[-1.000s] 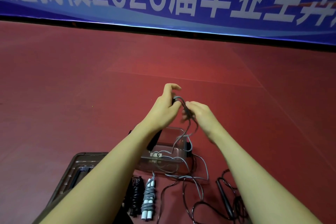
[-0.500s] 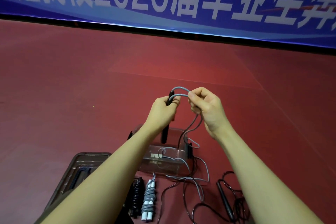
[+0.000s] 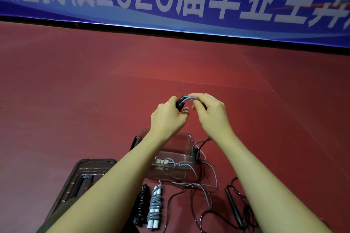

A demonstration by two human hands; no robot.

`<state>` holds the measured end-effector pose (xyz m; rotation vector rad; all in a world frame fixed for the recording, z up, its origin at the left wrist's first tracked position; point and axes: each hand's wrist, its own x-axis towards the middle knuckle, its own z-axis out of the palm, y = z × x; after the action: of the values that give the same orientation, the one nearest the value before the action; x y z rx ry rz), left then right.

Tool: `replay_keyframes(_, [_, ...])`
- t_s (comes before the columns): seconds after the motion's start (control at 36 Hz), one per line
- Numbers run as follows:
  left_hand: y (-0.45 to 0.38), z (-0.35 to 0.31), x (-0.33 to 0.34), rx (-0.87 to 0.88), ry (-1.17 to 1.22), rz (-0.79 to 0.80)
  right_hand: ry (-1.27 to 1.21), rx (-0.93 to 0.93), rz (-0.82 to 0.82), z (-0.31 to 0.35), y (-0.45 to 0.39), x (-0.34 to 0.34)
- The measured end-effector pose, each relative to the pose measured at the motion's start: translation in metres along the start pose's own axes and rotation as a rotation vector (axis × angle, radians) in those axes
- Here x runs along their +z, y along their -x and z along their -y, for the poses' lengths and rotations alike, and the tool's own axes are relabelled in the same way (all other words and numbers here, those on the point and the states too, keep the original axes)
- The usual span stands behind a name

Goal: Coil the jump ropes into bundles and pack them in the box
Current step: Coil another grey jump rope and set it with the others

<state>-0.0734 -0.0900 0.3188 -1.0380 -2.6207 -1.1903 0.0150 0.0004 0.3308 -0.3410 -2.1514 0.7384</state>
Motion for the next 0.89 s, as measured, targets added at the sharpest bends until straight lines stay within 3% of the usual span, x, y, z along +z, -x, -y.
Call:
replay_keyframes(0.25, [-0.002, 0.001, 0.004, 0.051, 0.082, -0.089, -0.238, 0.078, 0.037, 0.005, -0.002, -0.004])
replay_keyframes(0.39, [0.0, -0.007, 0.0, -0.038, 0.426, -0.093, -0.279, 0.256, 0.069, -0.004, -0.005, -0.004])
replay_keyframes(0.53, [0.001, -0.009, -0.001, -0.147, 0.977, -0.092, -0.222, 0.377, 0.242, -0.015, 0.002, -0.002])
replay_keyframes(0.69, [-0.006, -0.021, -0.004, -0.302, 1.173, -0.24, -0.263, 0.56, 0.329, -0.009, 0.003, 0.002])
replay_keyframes(0.78, [-0.01, -0.026, -0.003, -0.373, 1.156, -0.317, -0.198, 0.619, 0.279, -0.003, 0.004, 0.008])
replay_keyframes(0.89, [-0.012, -0.032, -0.003, -0.444, 1.27, -0.32, -0.011, 0.529, 0.148, 0.001, 0.005, 0.011])
